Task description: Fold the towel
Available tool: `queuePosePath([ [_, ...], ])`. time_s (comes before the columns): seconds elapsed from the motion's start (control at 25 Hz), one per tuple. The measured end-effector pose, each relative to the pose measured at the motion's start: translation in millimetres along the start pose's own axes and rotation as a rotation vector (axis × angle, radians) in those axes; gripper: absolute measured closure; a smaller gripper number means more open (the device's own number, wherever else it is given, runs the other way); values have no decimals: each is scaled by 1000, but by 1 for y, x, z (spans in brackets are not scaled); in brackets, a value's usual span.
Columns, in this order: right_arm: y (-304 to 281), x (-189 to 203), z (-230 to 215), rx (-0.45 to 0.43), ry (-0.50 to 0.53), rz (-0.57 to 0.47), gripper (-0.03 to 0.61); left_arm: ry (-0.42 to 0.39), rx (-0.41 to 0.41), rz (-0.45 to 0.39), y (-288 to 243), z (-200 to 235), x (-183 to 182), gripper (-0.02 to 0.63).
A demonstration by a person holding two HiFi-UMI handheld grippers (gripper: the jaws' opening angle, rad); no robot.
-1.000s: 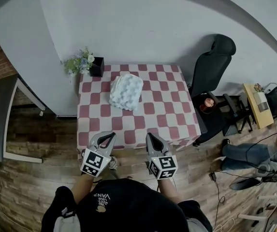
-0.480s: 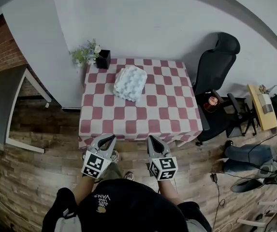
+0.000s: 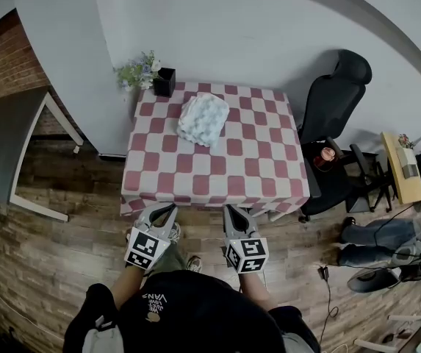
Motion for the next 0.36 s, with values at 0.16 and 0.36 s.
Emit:
queuePosePath([
  [0.16, 0, 1, -2, -4, 5, 0, 574, -1, -7, 5, 2, -3, 2, 611],
  [0.36, 3, 8, -2, -19, 8, 16, 574, -2, -20, 10, 4, -4, 2, 611],
])
Point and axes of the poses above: the fingertips, and each gripper's own axes: y backward along the fingers, z to its left, x out of its underside, the point moved 7 cm from there along y, backward along the fingers, and after that the axes turned 11 degrees about -z, right-handed, at the moved point
